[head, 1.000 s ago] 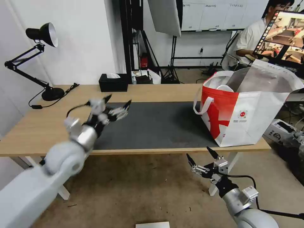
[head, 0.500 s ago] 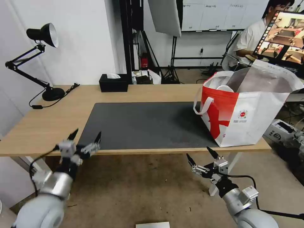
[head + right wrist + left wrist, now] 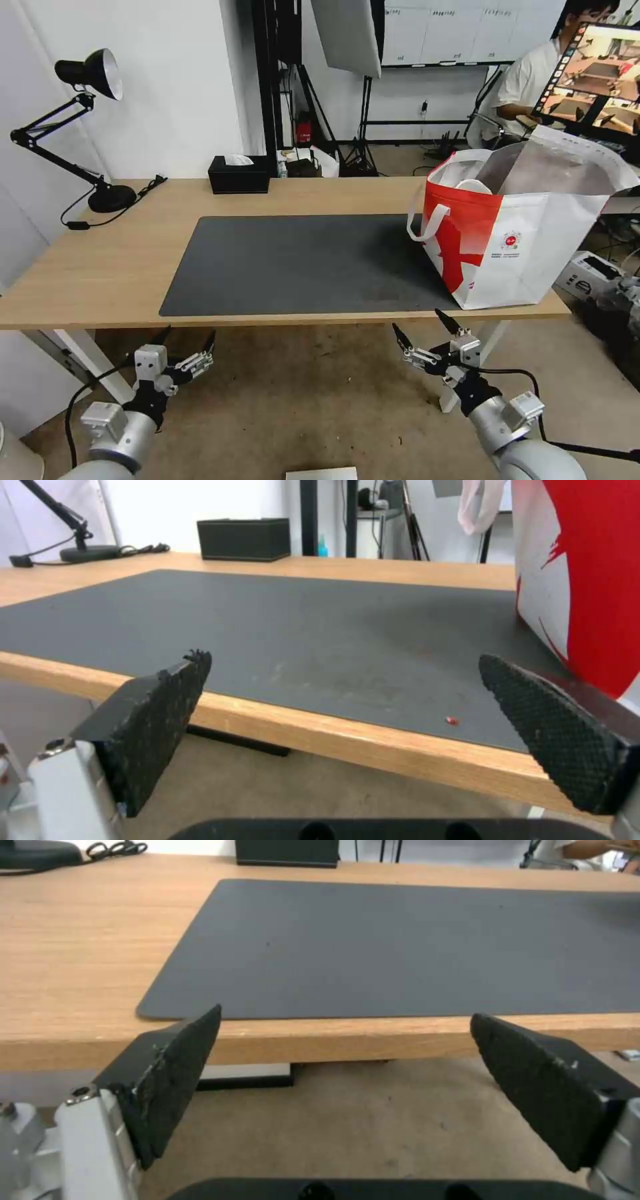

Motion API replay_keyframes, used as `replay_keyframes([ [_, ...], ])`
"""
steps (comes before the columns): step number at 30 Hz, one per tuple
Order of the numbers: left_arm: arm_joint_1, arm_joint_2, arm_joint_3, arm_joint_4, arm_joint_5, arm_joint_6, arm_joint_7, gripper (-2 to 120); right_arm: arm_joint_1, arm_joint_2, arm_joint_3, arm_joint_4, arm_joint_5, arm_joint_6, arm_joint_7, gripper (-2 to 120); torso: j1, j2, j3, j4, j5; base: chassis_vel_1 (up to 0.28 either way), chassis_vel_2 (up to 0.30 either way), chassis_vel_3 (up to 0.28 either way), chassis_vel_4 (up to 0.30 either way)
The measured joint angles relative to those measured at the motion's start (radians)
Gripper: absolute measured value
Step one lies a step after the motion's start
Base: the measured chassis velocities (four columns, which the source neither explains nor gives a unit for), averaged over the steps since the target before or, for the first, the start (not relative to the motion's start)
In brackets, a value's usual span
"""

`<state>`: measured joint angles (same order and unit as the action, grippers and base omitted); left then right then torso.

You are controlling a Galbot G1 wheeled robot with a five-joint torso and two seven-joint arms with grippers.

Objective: Pick up the trash from the table and place it into the takeout bag.

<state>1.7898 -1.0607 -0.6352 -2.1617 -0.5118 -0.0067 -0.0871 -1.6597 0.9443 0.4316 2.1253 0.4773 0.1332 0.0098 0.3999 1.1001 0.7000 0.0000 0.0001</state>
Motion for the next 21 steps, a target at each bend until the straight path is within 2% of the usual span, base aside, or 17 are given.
replay_keyframes([
  [21,-0.01,-0.006,0.007,0.003,0.01,-0.004,-0.002,100,0.0,0.0,0.0,0.0,0.0,0.0,0.0,100,0.0,0.0,0.0,0.0,-0.0001,0.0,0.0,0.0,0.0],
])
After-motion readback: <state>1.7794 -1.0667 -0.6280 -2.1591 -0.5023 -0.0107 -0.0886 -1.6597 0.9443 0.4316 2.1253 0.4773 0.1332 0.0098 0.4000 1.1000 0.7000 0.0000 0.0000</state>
